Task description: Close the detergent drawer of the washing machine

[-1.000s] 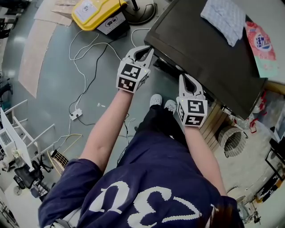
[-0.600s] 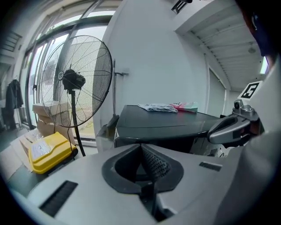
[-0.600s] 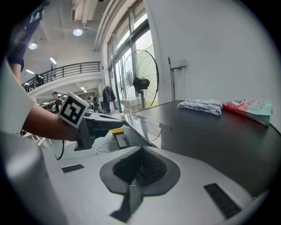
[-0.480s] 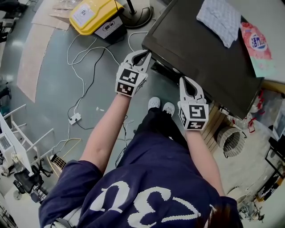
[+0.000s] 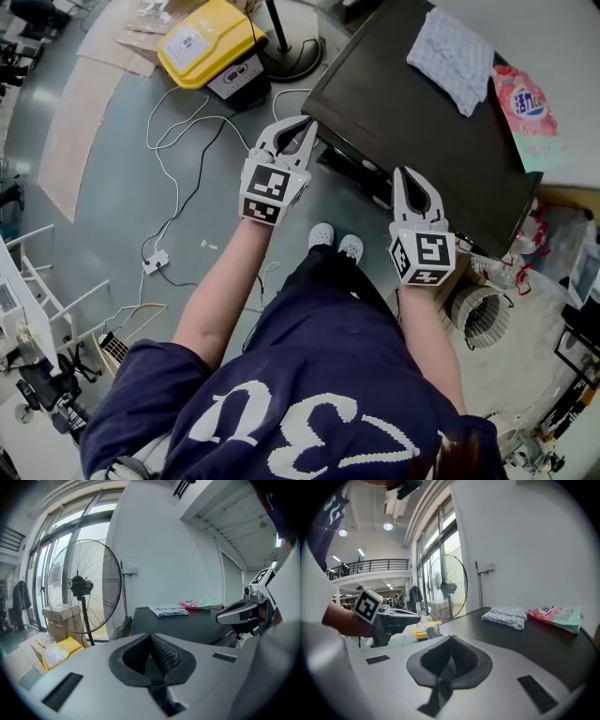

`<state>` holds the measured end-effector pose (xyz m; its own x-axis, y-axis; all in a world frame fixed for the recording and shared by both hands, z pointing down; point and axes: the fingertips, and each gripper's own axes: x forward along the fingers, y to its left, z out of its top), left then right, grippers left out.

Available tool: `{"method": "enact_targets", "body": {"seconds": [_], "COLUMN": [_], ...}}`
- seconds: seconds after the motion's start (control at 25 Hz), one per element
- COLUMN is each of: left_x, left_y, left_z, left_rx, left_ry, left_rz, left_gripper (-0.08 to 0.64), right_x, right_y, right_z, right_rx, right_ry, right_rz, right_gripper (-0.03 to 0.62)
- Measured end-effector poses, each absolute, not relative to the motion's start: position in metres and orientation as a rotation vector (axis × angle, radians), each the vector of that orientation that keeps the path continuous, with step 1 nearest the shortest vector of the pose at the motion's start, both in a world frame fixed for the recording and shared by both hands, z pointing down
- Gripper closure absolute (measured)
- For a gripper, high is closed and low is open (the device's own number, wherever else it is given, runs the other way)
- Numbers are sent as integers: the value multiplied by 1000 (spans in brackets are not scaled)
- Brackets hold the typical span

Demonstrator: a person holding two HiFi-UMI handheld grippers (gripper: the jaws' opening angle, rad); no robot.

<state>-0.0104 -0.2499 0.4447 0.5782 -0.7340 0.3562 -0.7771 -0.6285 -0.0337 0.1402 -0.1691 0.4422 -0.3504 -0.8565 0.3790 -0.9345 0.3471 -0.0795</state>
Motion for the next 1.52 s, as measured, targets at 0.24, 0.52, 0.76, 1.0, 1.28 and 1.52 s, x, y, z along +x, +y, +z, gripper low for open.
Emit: {"method": "enact_targets", "body": {"seconds": [0.24, 0.52, 0.76, 1.0, 1.28, 1.52], "left_x": [-4, 9, 10, 5, 7, 13], "left_y": [-234, -207, -187, -169, -158, -154], "left_z": [388, 311, 258, 236, 230, 228], "left_rx": [2683, 2746, 2784, 2784, 2781, 2791], "left_ry": [-1320, -1383, -1500, -1543, -1555, -1553], "left_rz": [439, 360, 286, 255, 249, 251], "left_gripper": [540, 540, 540, 540, 540, 540], "right_x": [147, 157, 163, 163, 167, 172], "right_y": [-162, -159, -144, -130, -118, -118], "right_z": [380, 292, 237, 208, 196, 205], "right_rx": [1596, 1648, 1680, 1676, 1680, 1673], "right_ry": [-2442, -2554, -2604, -2657, -2674, -2664], "right_rz": [331, 203, 75, 26, 5, 22], "right_gripper": [577, 577, 577, 578, 578, 578]}}
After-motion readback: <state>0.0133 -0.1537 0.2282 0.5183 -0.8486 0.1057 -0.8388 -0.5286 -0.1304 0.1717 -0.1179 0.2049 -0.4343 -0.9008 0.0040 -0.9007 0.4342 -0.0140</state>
